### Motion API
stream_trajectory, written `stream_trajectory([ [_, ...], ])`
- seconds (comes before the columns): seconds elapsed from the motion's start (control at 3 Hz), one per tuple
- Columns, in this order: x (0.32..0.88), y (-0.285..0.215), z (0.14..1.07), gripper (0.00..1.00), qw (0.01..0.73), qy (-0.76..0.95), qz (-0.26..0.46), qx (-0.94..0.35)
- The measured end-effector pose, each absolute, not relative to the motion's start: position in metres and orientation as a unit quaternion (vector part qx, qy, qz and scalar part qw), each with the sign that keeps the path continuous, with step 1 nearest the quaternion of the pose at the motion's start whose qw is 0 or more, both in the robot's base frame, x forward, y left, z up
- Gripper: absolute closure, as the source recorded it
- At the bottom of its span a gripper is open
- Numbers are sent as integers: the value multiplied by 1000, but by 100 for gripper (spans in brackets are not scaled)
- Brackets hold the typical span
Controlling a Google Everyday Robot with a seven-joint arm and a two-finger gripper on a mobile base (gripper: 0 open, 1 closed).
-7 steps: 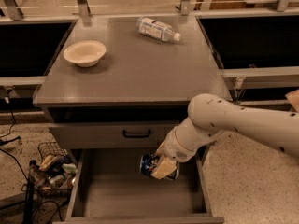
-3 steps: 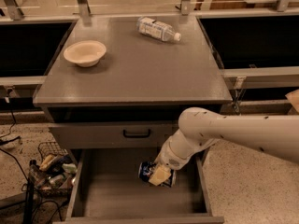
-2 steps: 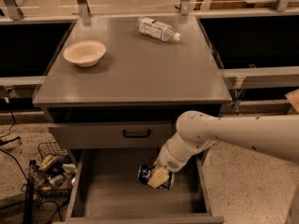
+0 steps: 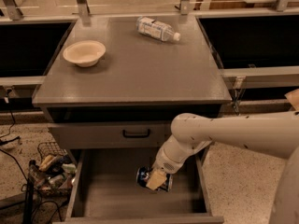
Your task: Place pepsi can into middle drawer
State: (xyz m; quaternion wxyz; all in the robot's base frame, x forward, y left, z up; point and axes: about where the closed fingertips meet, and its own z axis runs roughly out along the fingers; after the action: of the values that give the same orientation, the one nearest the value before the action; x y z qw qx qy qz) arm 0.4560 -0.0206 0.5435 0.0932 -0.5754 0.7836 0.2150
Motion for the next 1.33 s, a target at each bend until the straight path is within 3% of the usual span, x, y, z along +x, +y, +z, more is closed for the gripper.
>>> stream_trajectory([
  [1.33, 451, -27, 510, 100, 70, 825, 156, -539],
])
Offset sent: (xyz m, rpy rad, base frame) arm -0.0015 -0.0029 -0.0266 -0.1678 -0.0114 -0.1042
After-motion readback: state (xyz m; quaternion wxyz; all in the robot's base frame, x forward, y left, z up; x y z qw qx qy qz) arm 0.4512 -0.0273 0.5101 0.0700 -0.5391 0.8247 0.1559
